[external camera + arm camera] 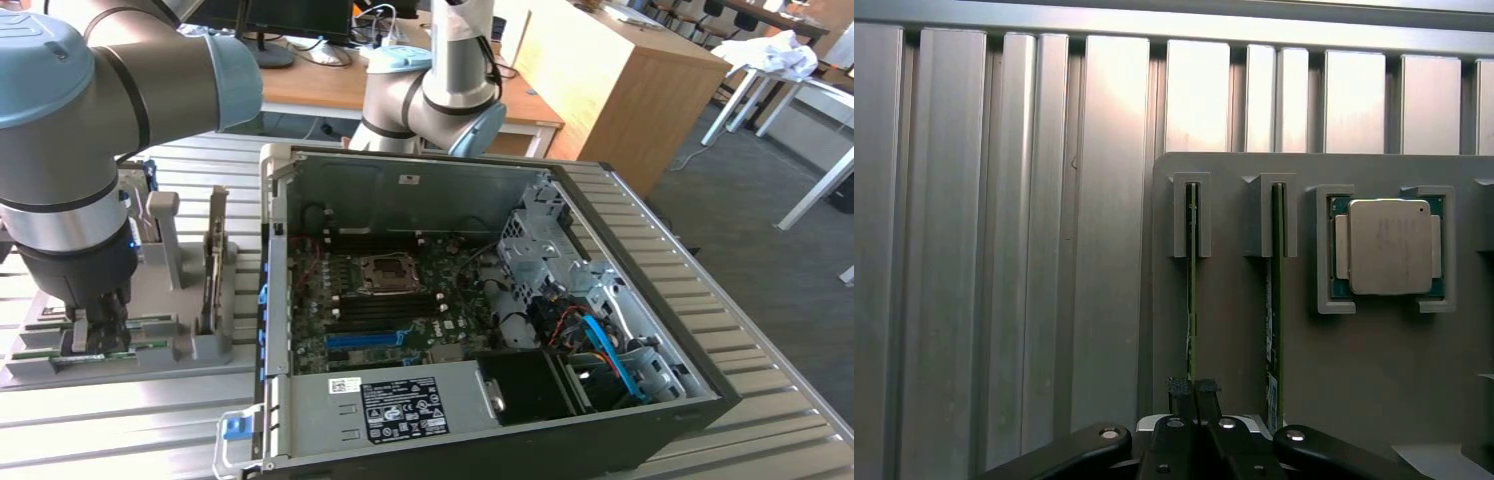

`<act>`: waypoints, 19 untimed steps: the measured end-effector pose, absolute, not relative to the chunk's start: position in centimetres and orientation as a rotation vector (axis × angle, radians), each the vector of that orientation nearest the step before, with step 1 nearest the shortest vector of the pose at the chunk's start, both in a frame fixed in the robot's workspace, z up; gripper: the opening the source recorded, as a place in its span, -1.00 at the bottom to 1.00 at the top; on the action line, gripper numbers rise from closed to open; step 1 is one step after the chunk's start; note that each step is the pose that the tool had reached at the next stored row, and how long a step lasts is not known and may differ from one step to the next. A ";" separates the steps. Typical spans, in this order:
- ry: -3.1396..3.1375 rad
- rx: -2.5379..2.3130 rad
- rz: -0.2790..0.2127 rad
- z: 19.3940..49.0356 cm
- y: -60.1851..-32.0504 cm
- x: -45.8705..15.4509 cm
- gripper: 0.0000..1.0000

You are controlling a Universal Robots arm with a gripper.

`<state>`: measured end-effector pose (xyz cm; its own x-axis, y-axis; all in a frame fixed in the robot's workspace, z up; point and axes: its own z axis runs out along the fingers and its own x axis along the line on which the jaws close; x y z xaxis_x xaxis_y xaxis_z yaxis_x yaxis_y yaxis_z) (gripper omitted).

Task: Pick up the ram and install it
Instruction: 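Pick up the ram and move it above insertion slot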

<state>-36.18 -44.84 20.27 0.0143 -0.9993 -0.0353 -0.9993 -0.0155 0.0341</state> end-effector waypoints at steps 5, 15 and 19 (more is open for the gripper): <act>2.204 -2.237 0.077 20.3 -44.8 -36.2 -0.77; 2.204 -2.237 0.077 20.6 -44.8 -36.2 -0.77; 2.204 -2.237 0.077 20.9 -44.8 -36.2 -0.77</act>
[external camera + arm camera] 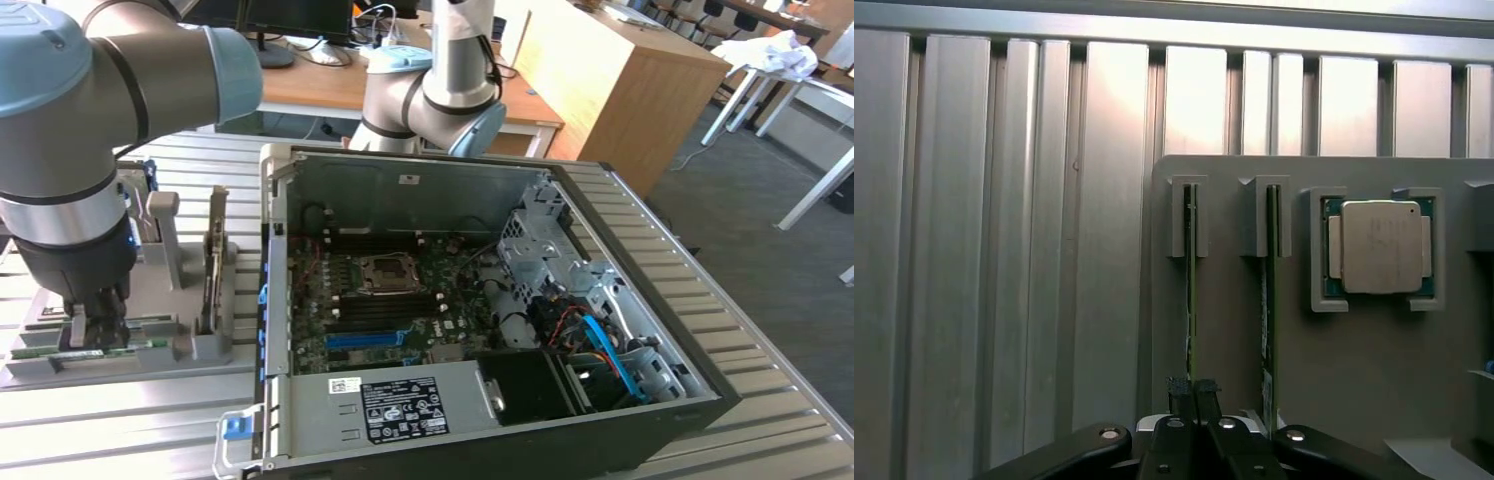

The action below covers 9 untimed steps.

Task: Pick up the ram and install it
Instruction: 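Pick up the ram and move it above insertion slot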

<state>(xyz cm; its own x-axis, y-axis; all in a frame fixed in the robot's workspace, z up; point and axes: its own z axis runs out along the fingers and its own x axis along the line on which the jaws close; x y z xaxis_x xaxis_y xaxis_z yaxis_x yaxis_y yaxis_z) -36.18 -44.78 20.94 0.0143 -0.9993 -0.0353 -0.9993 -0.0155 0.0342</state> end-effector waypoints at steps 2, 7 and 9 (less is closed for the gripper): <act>2.204 -2.237 0.077 21.3 -44.8 -36.2 -0.77; 2.204 -2.237 0.078 22.3 -44.8 -36.2 -0.77; 2.204 -2.237 0.078 22.7 -44.8 -36.2 -0.77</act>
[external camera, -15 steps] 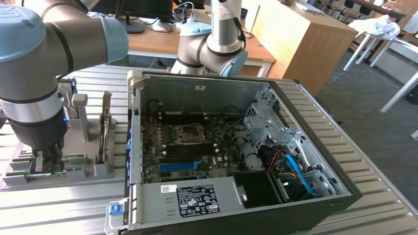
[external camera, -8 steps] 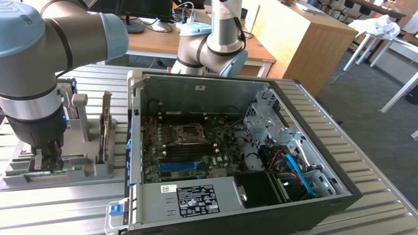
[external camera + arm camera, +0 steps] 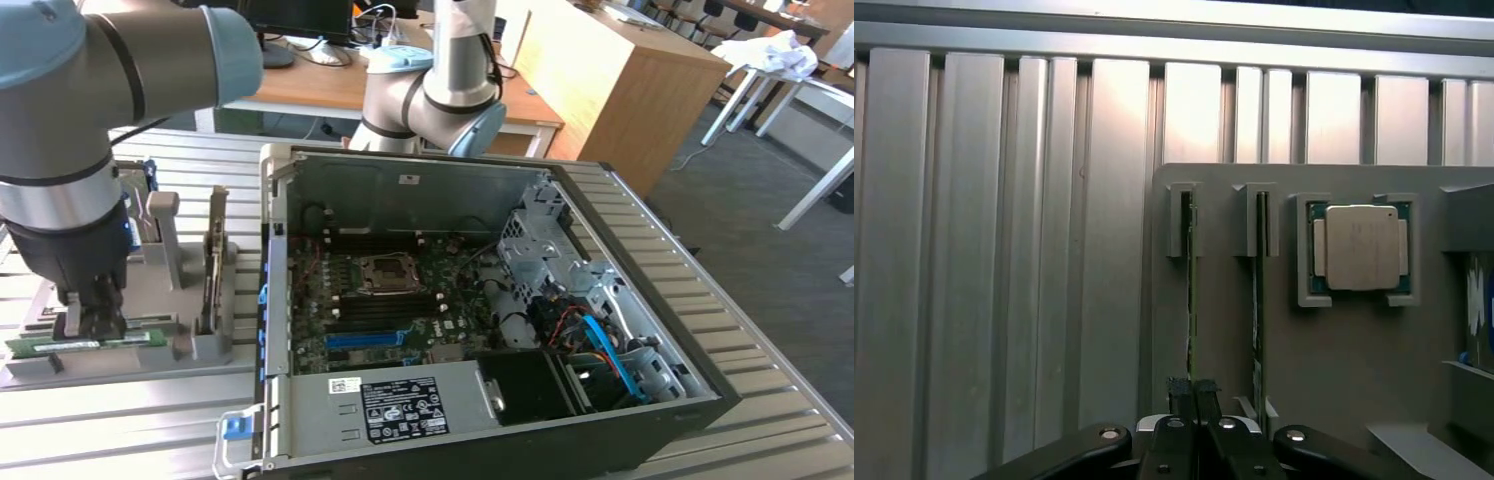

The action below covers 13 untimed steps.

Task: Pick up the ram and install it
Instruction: 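Pick up the ram and move it above insertion slot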

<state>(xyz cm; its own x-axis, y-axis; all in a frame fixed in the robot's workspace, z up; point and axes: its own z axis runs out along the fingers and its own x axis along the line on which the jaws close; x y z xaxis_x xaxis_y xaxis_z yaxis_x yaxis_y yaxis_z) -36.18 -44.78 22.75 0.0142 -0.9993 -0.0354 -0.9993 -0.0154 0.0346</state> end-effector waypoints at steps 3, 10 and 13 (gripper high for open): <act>2.204 -2.237 0.078 23.5 -44.8 -36.2 -0.77; 2.206 -2.239 0.074 25.6 -44.8 -36.2 -0.77; 2.206 -2.239 0.073 26.5 -44.8 -36.2 -0.77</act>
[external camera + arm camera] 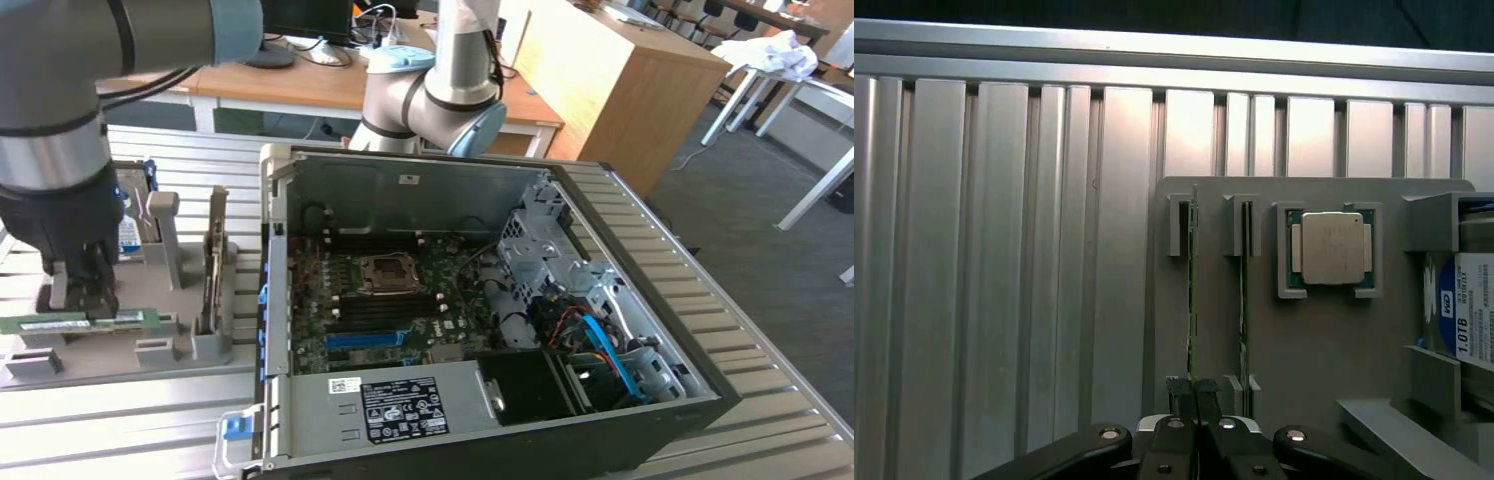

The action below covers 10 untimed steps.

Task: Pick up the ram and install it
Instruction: 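Pick up the ram and move it above insertion slot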

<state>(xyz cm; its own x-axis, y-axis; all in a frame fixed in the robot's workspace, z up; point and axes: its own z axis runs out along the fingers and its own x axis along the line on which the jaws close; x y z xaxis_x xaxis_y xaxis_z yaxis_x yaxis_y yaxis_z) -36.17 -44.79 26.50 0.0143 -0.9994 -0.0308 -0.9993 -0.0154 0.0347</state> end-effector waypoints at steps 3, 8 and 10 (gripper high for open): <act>-2.201 2.234 -0.070 27.3 -44.8 -36.2 -0.77; -2.199 2.231 -0.065 28.8 -44.8 -36.2 -0.77; -2.198 2.230 -0.063 29.3 -44.8 -36.2 -0.77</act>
